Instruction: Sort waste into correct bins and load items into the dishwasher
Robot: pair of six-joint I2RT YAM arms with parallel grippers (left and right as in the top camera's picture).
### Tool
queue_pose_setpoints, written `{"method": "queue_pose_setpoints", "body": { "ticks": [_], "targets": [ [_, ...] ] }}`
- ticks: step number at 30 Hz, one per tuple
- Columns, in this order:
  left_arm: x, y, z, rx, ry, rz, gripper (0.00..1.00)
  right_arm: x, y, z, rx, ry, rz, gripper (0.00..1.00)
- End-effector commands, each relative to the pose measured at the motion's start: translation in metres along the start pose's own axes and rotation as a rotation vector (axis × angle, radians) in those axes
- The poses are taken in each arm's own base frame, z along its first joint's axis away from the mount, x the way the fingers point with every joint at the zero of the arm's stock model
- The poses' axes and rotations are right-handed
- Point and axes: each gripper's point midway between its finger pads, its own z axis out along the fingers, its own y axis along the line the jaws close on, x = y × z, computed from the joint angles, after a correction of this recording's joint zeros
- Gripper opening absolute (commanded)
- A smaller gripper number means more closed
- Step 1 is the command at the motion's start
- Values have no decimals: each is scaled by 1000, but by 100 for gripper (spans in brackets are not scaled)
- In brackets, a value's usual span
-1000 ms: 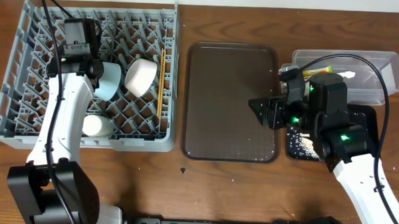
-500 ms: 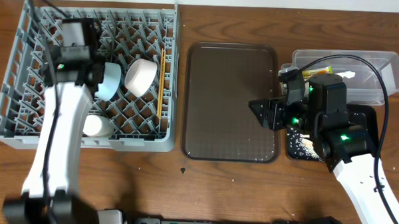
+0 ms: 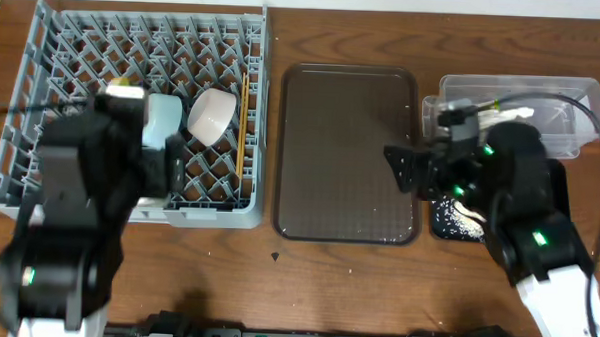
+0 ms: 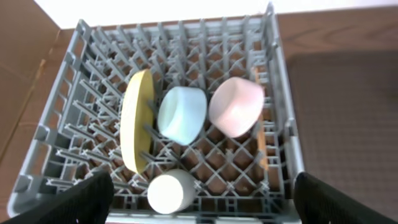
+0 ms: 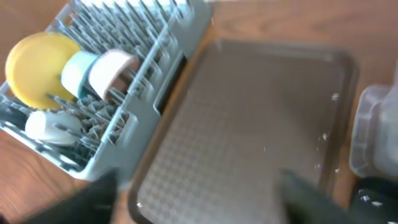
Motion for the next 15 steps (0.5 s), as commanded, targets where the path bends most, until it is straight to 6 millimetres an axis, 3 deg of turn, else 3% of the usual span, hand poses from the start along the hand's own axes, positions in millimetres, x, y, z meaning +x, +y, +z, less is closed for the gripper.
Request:
{"method": "queue_pose_setpoints", "body": {
  "ticks": [1,7,15],
  "targets": [
    [-5,-8,-29,58,-84,-30,93,-20,13,-35,-6,-121,-8,99],
    [-6,-6,-45,56,-131,-34,93,-27,24,-59,-23,-189,-32,99],
    [-4,-6,-43,56,-118,-33,93,-16,20,-57,-8,-143,-16,99]
  ]
}}
